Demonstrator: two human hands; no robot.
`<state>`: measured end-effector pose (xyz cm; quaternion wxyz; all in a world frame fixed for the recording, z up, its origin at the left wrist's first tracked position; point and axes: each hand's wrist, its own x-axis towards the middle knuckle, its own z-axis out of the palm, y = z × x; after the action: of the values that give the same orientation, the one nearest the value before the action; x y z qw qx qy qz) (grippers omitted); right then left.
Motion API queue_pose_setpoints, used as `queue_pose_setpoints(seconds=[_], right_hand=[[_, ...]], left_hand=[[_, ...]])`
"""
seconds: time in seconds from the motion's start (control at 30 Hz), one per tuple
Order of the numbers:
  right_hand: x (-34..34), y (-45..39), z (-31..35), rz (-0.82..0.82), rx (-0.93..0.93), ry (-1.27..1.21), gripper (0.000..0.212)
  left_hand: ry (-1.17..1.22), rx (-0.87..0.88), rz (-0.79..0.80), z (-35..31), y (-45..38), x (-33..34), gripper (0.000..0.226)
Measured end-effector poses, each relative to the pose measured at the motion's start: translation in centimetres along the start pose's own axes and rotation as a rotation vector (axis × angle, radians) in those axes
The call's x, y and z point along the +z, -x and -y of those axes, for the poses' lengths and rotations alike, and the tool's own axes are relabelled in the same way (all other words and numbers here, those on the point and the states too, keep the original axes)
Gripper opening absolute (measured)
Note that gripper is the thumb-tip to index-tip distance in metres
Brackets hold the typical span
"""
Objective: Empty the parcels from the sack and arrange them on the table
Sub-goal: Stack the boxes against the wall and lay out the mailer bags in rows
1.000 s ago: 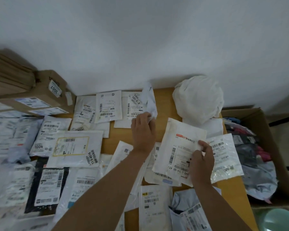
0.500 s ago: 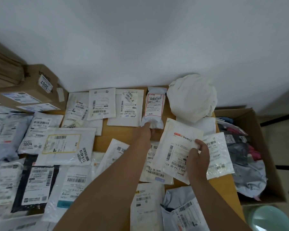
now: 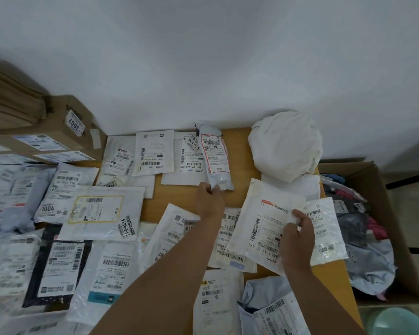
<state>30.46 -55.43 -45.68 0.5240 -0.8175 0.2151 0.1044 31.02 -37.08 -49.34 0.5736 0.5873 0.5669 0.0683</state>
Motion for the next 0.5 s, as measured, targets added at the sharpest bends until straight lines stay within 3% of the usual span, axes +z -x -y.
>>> queue_pose_setpoints(seconds=[0.2,0.5], right_hand=[[0.9,-0.4,0.8,0.125,-0.045,0.0,0.04],[1.3,-0.2,1.5,0.21,0.029,-0.007,0.041]], left_hand=[[0.04,-0.15,0.004,-0.4,-1.6,-0.8,0.017],[-0.111,-0.144,0.02,0.1,-2.1,-1.8,0.019]])
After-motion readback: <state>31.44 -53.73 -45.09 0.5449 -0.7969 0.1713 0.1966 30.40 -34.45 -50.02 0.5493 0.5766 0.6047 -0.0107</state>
